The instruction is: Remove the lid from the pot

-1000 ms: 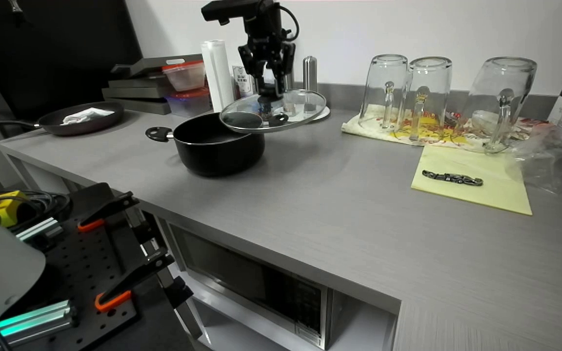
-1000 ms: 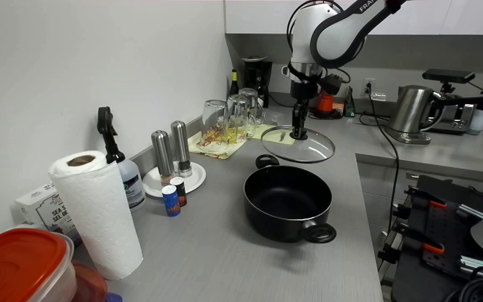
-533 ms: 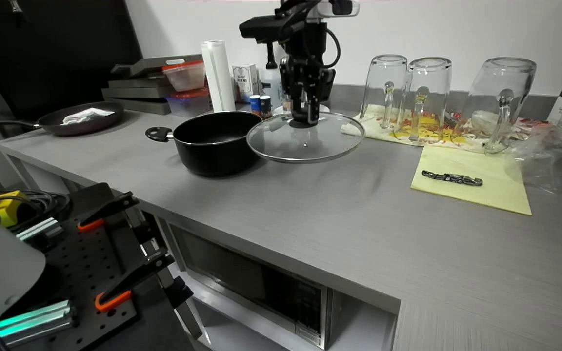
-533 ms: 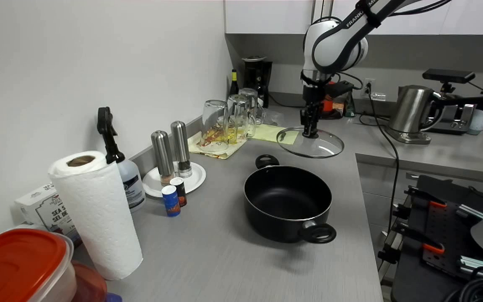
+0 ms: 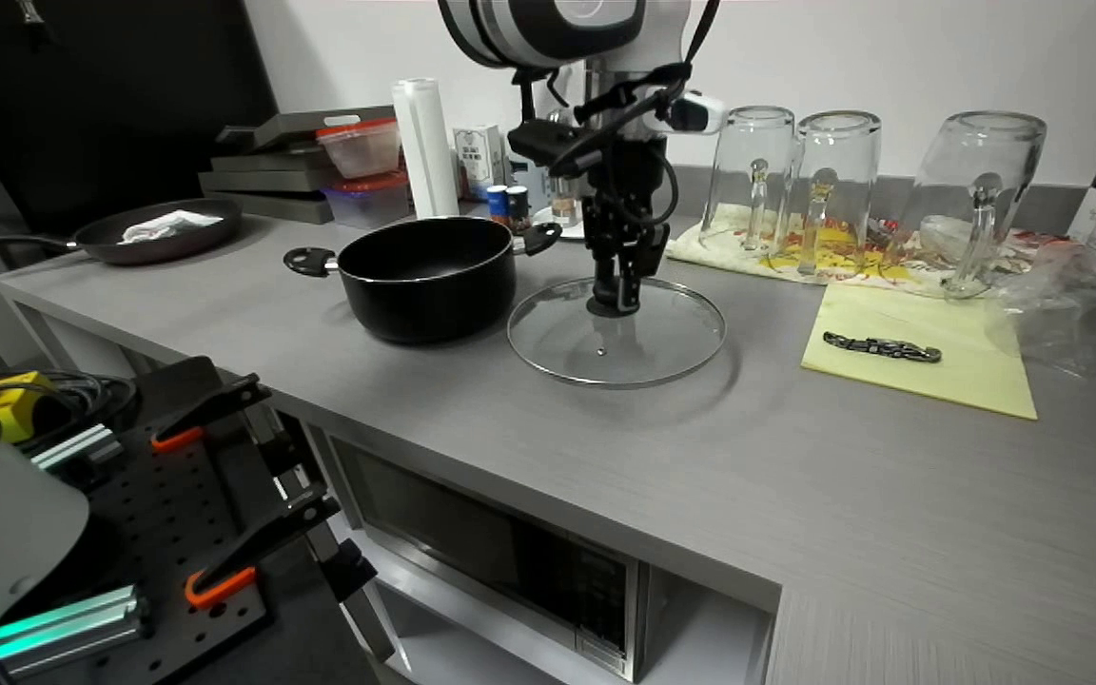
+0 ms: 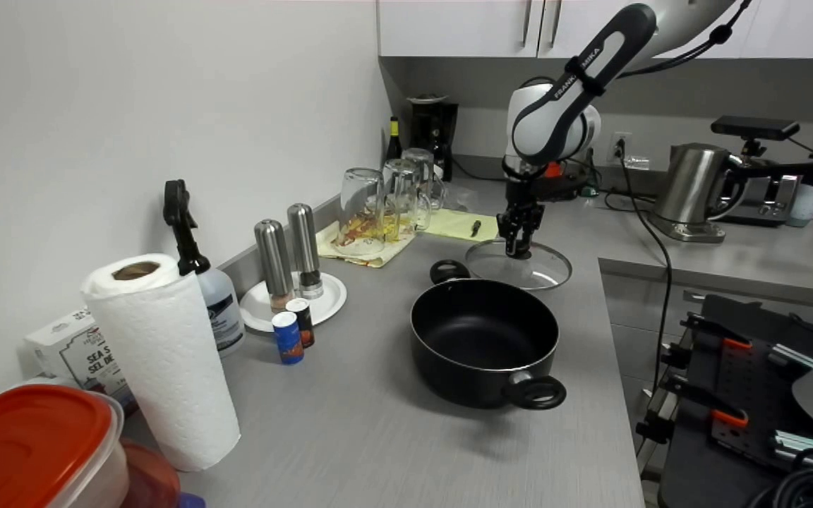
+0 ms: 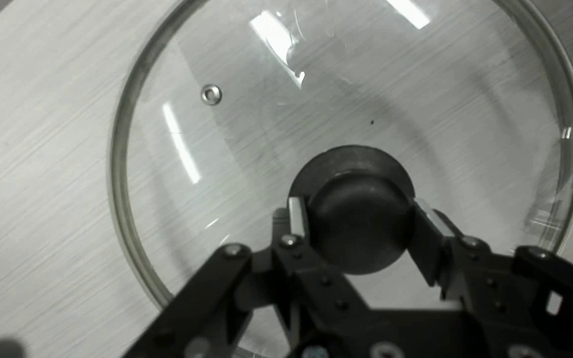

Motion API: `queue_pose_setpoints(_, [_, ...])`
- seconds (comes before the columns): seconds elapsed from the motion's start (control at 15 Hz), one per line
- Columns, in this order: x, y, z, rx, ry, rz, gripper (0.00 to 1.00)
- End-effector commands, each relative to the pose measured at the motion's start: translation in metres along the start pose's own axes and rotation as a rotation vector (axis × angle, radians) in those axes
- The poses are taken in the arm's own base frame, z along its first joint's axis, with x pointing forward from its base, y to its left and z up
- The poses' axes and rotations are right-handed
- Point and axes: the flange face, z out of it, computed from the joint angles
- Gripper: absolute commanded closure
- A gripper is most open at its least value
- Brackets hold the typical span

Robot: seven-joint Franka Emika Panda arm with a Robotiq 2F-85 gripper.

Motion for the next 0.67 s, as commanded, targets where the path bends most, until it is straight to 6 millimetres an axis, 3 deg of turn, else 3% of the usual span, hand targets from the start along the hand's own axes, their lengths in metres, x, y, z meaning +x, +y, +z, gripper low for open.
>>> queue_pose_setpoints(0.0, [0.013, -0.01, 0.016, 0.031, 0.035, 0.063, 0.74])
queue_pose_setpoints(0.33, [0.015, -0.02, 0.039, 0.041, 0.039, 0.083, 0.74])
queue_pose_setpoints(0.6, [0.016, -0.025, 0.047, 0.041, 0.036, 0.079, 0.74])
